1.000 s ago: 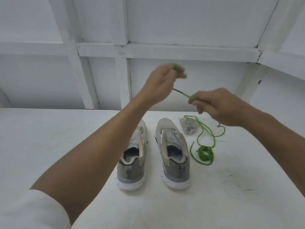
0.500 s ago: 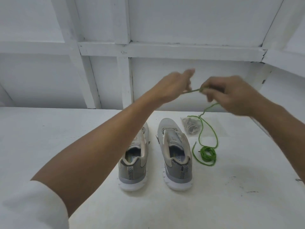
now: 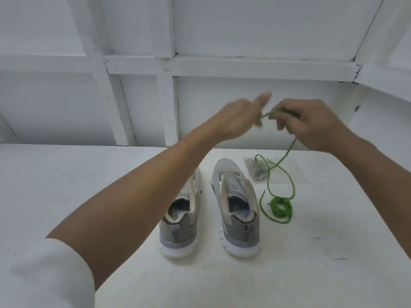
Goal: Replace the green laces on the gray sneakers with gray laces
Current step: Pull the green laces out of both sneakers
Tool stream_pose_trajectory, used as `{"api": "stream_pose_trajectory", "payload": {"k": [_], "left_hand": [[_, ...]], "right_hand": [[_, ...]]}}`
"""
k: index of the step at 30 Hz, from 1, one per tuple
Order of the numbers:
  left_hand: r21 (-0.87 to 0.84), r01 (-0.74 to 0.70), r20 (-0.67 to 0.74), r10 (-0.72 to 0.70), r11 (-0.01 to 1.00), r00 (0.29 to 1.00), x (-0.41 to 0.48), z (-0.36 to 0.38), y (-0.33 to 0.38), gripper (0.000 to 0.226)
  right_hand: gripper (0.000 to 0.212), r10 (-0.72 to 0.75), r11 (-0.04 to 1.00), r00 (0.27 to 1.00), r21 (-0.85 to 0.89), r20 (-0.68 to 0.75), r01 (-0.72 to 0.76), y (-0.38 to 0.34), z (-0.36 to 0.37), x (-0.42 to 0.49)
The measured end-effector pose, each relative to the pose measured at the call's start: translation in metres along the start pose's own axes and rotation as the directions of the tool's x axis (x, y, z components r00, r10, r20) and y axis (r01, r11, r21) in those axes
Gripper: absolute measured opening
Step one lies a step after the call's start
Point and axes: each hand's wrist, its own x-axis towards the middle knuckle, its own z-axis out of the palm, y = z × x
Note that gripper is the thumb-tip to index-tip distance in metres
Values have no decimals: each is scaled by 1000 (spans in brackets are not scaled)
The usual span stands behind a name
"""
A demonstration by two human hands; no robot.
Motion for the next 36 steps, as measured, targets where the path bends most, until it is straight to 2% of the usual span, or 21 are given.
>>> {"api": "stream_pose_trajectory", "payload": {"k": [3,7,8,9,11,13,14,16,17,19,21,22,23,24,25,27,28,30,32,34,36], "left_hand": [[-314,80,270,8,946,963,-10,13,4,67],[-835,142,130,-60,532,990,1,2,14,55],[-845,100,64,-86,526,994,4,-2,12,55],[-772,44,-28,-103,634,994,6,-5,9,56],[-333,-27,-177,-34,942,984,5,-7,-4,56],[0,-19,-86,19,1000,996,-2,-6,-11,63],[8,5,13,-6,1000,1000,-6,-5,-13,69],[-204,97,200,-55,974,978,-12,-2,-12,75],[-403,146,253,-43,904,966,-13,-3,-9,74],[-780,213,292,41,589,956,-13,-8,1,69],[-961,131,159,102,242,982,-10,-20,11,63],[-986,52,64,77,157,995,-9,-26,15,61],[-986,-28,-25,23,163,999,-6,-31,13,59],[-959,-92,-108,-46,267,993,-3,-36,9,57],[-874,-119,-191,-108,470,976,-1,-38,3,55],[-421,-24,-278,-104,907,955,-2,-38,-12,56],[-199,35,-201,-76,979,977,-5,-34,-17,63],[-69,83,84,-77,994,993,-14,-25,-23,77],[-265,154,329,-60,952,942,-22,-17,-19,82],[-577,253,440,34,777,897,-22,-18,-10,80],[-800,253,367,110,544,924,-17,-26,-2,77]], "right_hand": [[22,16,1000,1000,-9,-18,-16,3,6,2],[19,122,992,967,-19,222,-121,1,38,-11],[19,98,995,954,-24,282,-95,-3,42,-15],[21,77,997,941,-28,330,-71,-7,42,-17],[21,22,1000,940,-24,340,-15,-13,33,-15],[17,-18,1000,978,-20,207,22,-14,18,-6],[17,-27,999,994,-27,109,30,-12,11,-1],[20,-12,1000,999,-8,-47,12,-5,5,7],[22,16,1000,997,18,-77,-15,0,8,9],[23,92,995,996,37,-20,-91,4,23,7],[22,135,991,982,-26,129,-133,4,43,-1],[26,129,991,971,-58,201,-120,3,50,-5],[29,107,993,960,-79,259,-89,2,55,-9],[30,73,995,953,-84,294,-50,-1,55,-12],[29,40,997,952,-72,303,-19,-4,51,-12],[22,-47,997,968,-44,246,59,-12,36,-8],[18,-85,995,979,-38,186,94,-15,27,-3],[15,-136,989,989,-53,56,138,-18,13,7],[16,-137,988,990,-72,-27,135,-14,10,13],[22,-71,995,997,-75,1,71,-11,20,12],[26,18,993,989,-119,148,-1,-12,35,4]]}}
